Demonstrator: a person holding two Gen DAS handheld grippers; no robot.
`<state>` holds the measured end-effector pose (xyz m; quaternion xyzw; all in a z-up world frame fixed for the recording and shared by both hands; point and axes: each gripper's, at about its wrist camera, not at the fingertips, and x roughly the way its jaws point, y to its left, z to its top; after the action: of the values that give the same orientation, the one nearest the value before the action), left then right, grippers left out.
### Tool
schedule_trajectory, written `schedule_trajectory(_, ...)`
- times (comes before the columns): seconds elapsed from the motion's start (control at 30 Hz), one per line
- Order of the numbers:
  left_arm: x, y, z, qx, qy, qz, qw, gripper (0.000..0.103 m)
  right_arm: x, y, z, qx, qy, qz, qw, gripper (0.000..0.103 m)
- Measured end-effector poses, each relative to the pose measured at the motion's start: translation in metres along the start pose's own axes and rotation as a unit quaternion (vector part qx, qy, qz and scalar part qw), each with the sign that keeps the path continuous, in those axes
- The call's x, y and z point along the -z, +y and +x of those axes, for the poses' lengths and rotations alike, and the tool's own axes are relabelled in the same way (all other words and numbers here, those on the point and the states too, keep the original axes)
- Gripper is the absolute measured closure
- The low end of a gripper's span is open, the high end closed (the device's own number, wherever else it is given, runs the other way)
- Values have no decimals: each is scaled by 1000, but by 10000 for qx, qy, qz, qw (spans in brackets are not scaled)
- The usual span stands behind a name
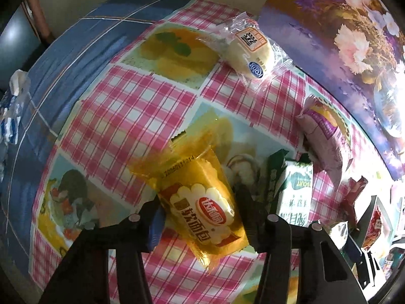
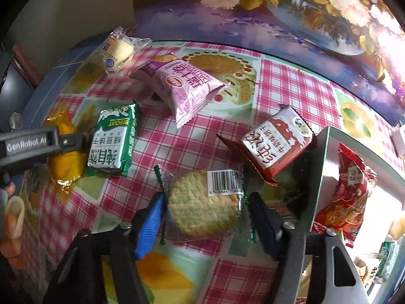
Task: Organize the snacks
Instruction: 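Grasp the yellow bread bag with the left tool while the right tool grasps the round biscuit pack, then carry the bread bag and biscuit pack over the white tray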
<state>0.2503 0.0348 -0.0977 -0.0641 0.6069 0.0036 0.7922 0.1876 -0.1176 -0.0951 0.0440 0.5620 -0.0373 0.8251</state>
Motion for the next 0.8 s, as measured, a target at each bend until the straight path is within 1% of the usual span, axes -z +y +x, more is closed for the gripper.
schedule_trajectory(0.23, 16, -9, -6, -143, -37, -65, 9999, 50, 7, -16, -8, -153, 21, 144, 9998, 44)
schedule_trajectory(0.27, 24, -9, -7, -146, -49, -69, 9999, 50, 9, -17, -12, -184, 12, 165, 9997, 44)
schedule_trajectory(0.47, 40, -15, -31, -129, -241, -121, 9996, 50, 13, -33, -38, -331, -137, 302, 9989, 45)
schedule_trajectory(0.6, 46, -13, -48, -52, -319, -143, 9994, 50, 16, -37, -55, -339, -235, 348, 9985, 46)
schedule_trajectory(0.7, 52, -21, -60, -70, -368, -99, 9992, 50, 20, -41, -62, -440, -223, 405, 9980, 46)
schedule_trajectory(0.77, 47, -9, -65, -42, -394, -116, 9991, 50, 24, -42, -67, -466, -223, 447, 9977, 46)
schedule_trajectory(0.8, 49, -9, -68, -8, -411, -146, 9990, 50, 24, -42, -69, -483, -233, 477, 9974, 46)
